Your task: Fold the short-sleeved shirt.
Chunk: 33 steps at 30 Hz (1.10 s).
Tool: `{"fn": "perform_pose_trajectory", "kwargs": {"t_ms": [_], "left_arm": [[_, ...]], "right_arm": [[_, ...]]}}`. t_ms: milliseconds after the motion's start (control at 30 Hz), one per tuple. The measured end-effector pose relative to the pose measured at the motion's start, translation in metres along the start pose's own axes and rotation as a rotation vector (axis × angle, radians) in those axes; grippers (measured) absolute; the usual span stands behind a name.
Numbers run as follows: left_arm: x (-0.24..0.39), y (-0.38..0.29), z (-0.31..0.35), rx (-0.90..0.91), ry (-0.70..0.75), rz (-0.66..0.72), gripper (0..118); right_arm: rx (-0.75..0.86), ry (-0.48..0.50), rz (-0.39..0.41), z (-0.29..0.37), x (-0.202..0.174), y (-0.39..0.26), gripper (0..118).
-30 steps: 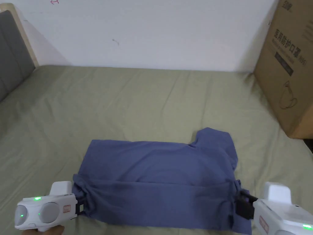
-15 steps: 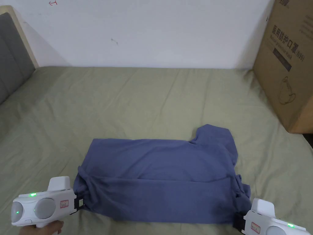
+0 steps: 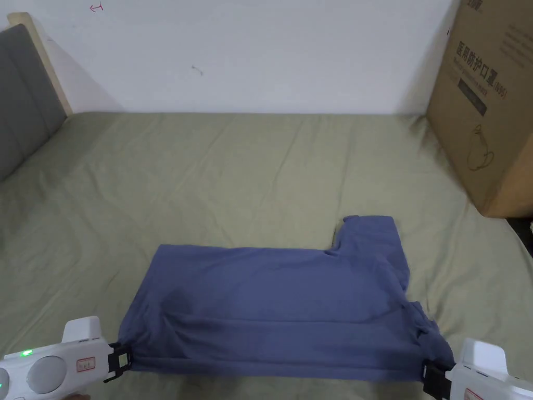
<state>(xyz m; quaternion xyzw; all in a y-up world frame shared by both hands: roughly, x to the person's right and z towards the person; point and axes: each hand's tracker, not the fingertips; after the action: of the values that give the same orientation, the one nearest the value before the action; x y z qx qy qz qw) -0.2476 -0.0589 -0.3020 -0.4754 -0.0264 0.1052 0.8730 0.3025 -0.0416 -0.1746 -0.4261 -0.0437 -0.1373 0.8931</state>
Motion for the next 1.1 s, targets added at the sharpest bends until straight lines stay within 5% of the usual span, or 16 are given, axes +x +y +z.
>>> {"fn": "perform_pose_trajectory", "kwargs": {"t_ms": [467, 533, 600, 667, 1100], "left_arm": [[0.003, -0.054, -0.005, -0.106, 0.075, 0.041, 5], [0.005, -0.05, -0.001, -0.112, 0.085, 0.042, 26], [0.014, -0.044, 0.011, -0.098, 0.108, 0.057, 77], [0.029, -0.036, 0.036, -0.016, 0.088, 0.042, 98], [0.127, 0.025, 0.172, 0.609, -0.019, -0.146, 94]], "right_arm": [[-0.158, -0.086, -0.032, -0.039, -0.01, -0.028, 13], [-0.148, -0.096, -0.027, -0.031, -0.017, -0.021, 22], [-0.111, -0.126, 0.013, -0.022, -0.005, -0.032, 54], [-0.013, -0.115, 0.065, -0.001, -0.016, -0.013, 73], [0.619, -0.037, 0.208, 0.131, -0.093, 0.079, 74]]}}
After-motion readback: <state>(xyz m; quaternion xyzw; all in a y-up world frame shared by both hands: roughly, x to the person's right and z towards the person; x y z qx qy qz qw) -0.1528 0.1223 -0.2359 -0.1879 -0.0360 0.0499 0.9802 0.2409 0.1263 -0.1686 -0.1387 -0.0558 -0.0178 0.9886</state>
